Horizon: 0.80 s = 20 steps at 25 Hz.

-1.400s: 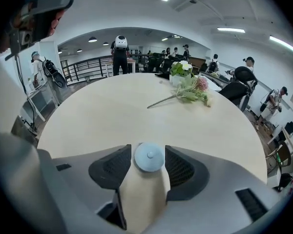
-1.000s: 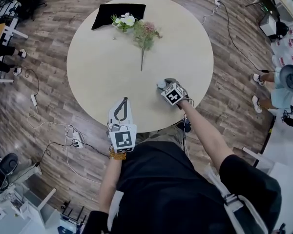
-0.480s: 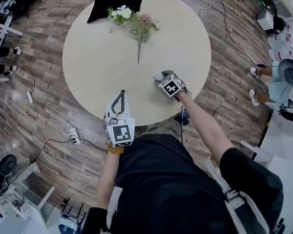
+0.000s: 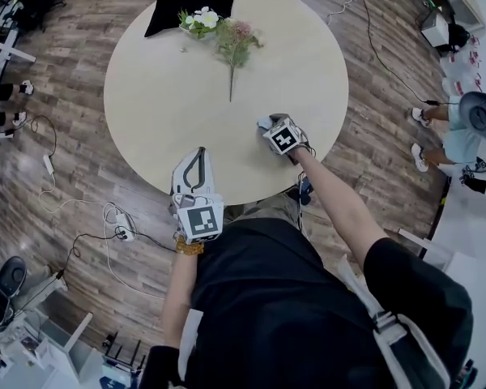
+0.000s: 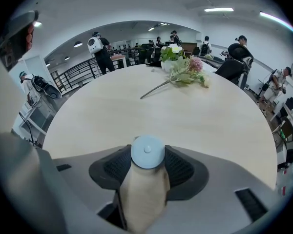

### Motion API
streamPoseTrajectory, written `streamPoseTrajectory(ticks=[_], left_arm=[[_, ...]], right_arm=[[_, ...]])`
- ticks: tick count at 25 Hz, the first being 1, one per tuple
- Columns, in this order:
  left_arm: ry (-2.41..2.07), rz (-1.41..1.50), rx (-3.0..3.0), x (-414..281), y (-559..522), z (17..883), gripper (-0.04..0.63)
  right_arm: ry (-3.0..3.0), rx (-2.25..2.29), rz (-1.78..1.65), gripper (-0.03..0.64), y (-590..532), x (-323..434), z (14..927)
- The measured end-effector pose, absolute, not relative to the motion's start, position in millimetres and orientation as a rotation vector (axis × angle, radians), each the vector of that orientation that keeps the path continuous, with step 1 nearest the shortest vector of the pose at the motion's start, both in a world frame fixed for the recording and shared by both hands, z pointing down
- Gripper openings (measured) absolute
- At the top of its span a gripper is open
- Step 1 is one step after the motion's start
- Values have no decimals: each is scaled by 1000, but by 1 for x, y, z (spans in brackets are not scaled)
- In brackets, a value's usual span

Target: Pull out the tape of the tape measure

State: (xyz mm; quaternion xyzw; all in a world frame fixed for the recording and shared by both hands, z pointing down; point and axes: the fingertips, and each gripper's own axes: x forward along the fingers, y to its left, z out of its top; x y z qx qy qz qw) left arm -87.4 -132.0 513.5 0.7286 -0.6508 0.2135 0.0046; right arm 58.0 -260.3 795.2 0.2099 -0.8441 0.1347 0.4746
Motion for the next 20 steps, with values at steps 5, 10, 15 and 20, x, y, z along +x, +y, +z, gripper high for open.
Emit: streamPoseTrajectory(ticks=[5, 10, 15, 20], left_arm=[[-2046, 650, 2287, -95, -124, 510, 6], [-2040, 627, 2302, -99, -115, 507, 6], [-2024, 611, 2329, -105, -109, 507, 6], [-2017, 572, 2352, -109, -109, 503, 6]], right_arm=[[-2041, 556, 341, 216, -256, 60, 792], [-2011, 554, 357, 215, -242, 62, 795], [-2013, 561, 320, 215, -235, 57, 789], [-2046, 580, 287, 215, -233, 55, 775]])
